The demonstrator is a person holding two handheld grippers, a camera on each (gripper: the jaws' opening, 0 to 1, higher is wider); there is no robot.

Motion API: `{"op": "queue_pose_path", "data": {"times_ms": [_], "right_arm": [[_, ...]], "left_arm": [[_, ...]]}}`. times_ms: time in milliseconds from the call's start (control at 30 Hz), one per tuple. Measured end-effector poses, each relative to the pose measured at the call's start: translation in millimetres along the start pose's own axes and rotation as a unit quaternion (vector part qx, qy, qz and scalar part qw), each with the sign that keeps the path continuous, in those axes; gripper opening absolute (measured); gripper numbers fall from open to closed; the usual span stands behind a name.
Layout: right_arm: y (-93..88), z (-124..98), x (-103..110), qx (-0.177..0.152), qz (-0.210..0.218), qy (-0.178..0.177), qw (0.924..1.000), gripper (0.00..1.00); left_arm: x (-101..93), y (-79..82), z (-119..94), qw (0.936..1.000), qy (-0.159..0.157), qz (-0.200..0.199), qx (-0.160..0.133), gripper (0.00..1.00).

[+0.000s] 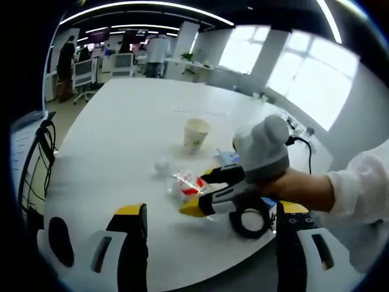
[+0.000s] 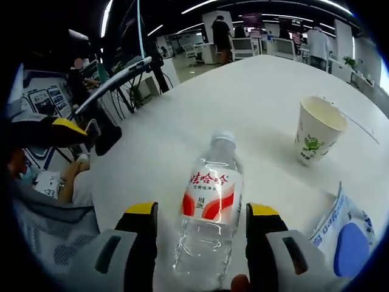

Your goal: Arrange the tabletop items into an orderly group along one side of the table until the central work area is clear of visible clutter.

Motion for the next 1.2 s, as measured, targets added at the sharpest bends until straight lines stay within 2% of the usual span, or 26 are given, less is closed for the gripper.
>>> {"op": "queue_pose_path", "data": {"times_ms": [200, 433, 600, 767, 933, 1000, 1200], "right_arm": [[-4.8, 8.4, -0.2, 0.014, 0.014, -0.001, 0.9998, 0.52], [-0.8, 16.1, -3.5, 0.007, 0.005, -0.013, 0.9999, 0.45], [0.3, 16.7, -5.9, -0.002, 0.038, -0.018, 0.9991, 0.40], [0.8, 14.0, -6.9, -0.007, 0.046, -0.028, 0.9985, 0.36], [3.0, 8.1, -12.7, -0.017, 0.078, -0.012, 0.9967, 0.34], [5.4, 4.2, -12.3, -0.028, 0.091, -0.006, 0.9954, 0.33], [19.7, -9.7, -13.8, -0.061, 0.086, 0.002, 0.9945, 0.33]], "left_arm": [[-1.0, 0.2, -1.2, 1.0000, -0.001, 0.000, -0.001, 0.84], [1.5, 0.6, -0.4, 1.0000, -0.001, -0.002, -0.003, 0.83], [0.7, 0.2, -0.3, 1.0000, -0.001, -0.001, -0.001, 0.83], [-0.3, -0.2, -0.6, 1.0000, -0.001, -0.001, 0.000, 0.83], [1.8, -1.0, 0.2, 1.0000, 0.001, -0.005, 0.003, 0.83], [1.5, -1.0, -0.1, 1.0000, 0.001, -0.006, 0.002, 0.83], [-2.5, -0.8, 1.1, 1.0000, -0.003, -0.003, 0.003, 0.84]]}}
Point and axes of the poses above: the point that each gripper's makers call its tool centre point, and the gripper's own axes: z roughly forward along the fingers, x roughly to its left, y roughly out of its top, the point moved 5 cm from there along -z, roughly backward along the fingers, and after that the axes turned 7 degrees about -y, right-handed, at the moved point
